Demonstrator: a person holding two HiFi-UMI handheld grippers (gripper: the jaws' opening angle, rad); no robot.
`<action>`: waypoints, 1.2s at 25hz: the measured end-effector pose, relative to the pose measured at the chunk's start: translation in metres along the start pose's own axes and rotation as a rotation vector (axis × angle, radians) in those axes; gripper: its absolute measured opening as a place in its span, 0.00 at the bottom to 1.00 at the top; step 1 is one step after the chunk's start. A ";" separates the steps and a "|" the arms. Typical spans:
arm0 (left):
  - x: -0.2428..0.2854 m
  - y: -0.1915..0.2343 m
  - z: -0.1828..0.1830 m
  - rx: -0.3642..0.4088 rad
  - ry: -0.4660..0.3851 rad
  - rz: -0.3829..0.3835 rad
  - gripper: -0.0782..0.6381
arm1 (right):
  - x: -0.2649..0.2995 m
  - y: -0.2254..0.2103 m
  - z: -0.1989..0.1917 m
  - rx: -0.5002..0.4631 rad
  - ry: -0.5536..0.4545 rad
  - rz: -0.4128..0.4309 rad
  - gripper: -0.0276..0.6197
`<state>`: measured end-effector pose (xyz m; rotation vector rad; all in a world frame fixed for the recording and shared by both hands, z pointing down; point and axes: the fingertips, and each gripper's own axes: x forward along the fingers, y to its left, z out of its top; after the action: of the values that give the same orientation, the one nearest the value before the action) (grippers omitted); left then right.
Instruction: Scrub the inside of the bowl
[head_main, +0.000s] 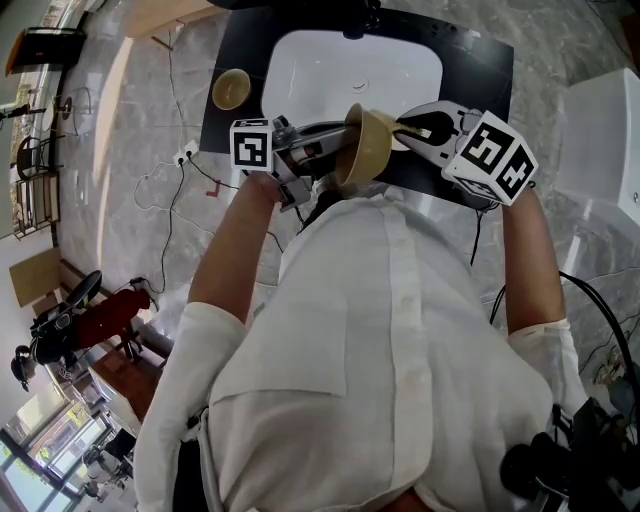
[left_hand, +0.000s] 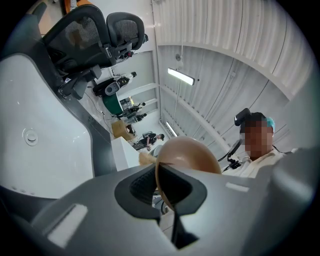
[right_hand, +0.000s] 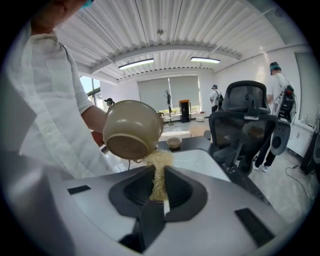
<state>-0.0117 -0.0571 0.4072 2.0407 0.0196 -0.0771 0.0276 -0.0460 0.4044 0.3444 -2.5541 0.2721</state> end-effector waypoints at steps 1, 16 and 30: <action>0.000 -0.001 0.000 -0.007 -0.002 -0.006 0.13 | -0.002 -0.003 0.003 0.008 -0.016 -0.017 0.12; -0.004 0.008 -0.003 -0.050 -0.027 0.008 0.13 | -0.036 0.010 0.061 0.151 -0.394 0.114 0.12; -0.012 0.006 0.016 -0.113 -0.142 -0.016 0.13 | -0.041 0.078 0.071 0.006 -0.458 0.407 0.12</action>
<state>-0.0238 -0.0737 0.4057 1.9182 -0.0477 -0.2259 0.0034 0.0168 0.3131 -0.1376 -3.0657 0.3865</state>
